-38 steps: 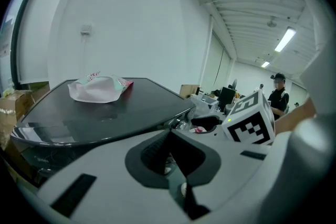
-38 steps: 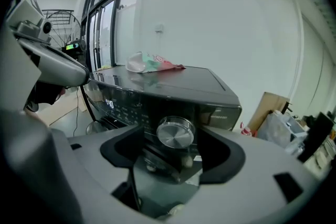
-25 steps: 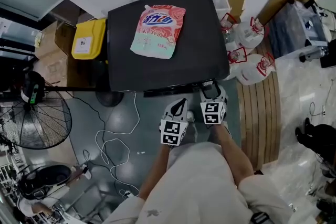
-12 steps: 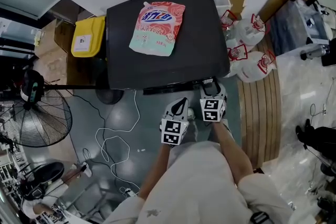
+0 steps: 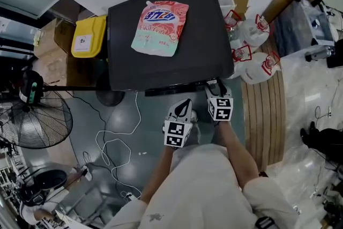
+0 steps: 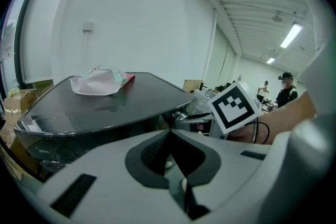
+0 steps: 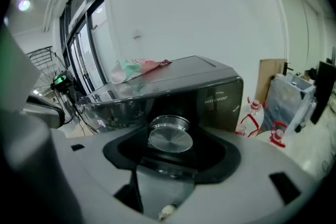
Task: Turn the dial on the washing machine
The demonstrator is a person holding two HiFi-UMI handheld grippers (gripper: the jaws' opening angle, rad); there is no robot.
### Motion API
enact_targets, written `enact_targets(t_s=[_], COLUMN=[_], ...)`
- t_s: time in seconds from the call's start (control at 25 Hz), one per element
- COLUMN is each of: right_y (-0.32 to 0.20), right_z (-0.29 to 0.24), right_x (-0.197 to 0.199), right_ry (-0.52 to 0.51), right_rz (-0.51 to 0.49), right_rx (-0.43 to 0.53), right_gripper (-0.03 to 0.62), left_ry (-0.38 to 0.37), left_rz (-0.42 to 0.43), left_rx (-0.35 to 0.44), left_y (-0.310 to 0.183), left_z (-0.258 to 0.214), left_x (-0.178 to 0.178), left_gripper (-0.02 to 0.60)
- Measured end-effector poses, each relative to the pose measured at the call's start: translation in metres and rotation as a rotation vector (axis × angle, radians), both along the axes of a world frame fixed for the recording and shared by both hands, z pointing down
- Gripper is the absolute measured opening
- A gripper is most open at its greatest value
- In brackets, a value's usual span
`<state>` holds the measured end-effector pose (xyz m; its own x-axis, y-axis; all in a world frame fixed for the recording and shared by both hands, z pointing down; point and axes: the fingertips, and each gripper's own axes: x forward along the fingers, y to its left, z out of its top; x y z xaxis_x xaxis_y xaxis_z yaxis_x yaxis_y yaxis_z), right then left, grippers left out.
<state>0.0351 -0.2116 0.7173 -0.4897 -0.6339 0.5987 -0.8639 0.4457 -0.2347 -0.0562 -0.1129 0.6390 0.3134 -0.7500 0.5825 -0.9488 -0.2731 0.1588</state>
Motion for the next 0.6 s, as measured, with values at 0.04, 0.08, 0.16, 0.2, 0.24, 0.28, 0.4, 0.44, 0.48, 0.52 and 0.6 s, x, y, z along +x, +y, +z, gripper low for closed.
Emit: enact_targets(t_s=[0.04, 0.08, 0.16, 0.2, 0.24, 0.28, 0.4, 0.44, 0.48, 0.52, 0.6], right_y=[-0.0002, -0.0004, -0.0012, -0.0016, -0.0020, -0.0023, -0.0019, -0.0019, -0.0019, -0.0019, -0.0019], right_z=[-0.0002, -0.0004, -0.0005, -0.0005, -0.0005, -0.0004, 0.0004, 0.0008, 0.0010, 0.0011, 0.0006], right_x=[0.0000, -0.0001, 0.0001, 0.0005, 0.0011, 0.0017, 0.0023, 0.0022, 0.0023, 0.0023, 0.0022], right_ry=[-0.016, -0.032, -0.067, -0.086, -0.104, -0.121, -0.155, -0.164, -0.173, -0.183, -0.206], right_rz=[0.002, 0.004, 0.012, 0.016, 0.019, 0.023, 0.030, 0.032, 0.035, 0.037, 0.042], right_rx=[-0.010, -0.020, -0.044, -0.057, -0.069, -0.080, -0.103, -0.108, -0.114, -0.121, -0.137], right_gripper=[0.275, 0.275, 0.275, 0.276, 0.276, 0.275, 0.276, 0.276, 0.276, 0.276, 0.275], left_ry=[0.000, 0.000, 0.001, 0.002, 0.004, 0.005, 0.006, 0.007, 0.008, 0.009, 0.012], left_rz=[0.000, 0.000, 0.002, 0.002, 0.002, 0.002, 0.002, 0.002, 0.003, 0.003, 0.001], left_rx=[0.003, 0.006, 0.004, 0.005, 0.007, 0.008, 0.001, 0.002, 0.004, 0.005, 0.004], left_y=[-0.0004, -0.0010, -0.0016, -0.0021, -0.0028, -0.0033, -0.0029, -0.0034, -0.0042, -0.0047, -0.0039], left_z=[0.0004, 0.0005, 0.0011, 0.0016, 0.0016, 0.0014, 0.0005, -0.0005, -0.0018, -0.0025, -0.0005], left_x=[-0.0003, -0.0005, -0.0005, -0.0001, 0.0005, 0.0012, 0.0019, 0.0020, 0.0023, 0.0023, 0.0015], left_gripper=[0.012, 0.012, 0.012, 0.012, 0.012, 0.012, 0.012, 0.012, 0.012, 0.012, 0.012])
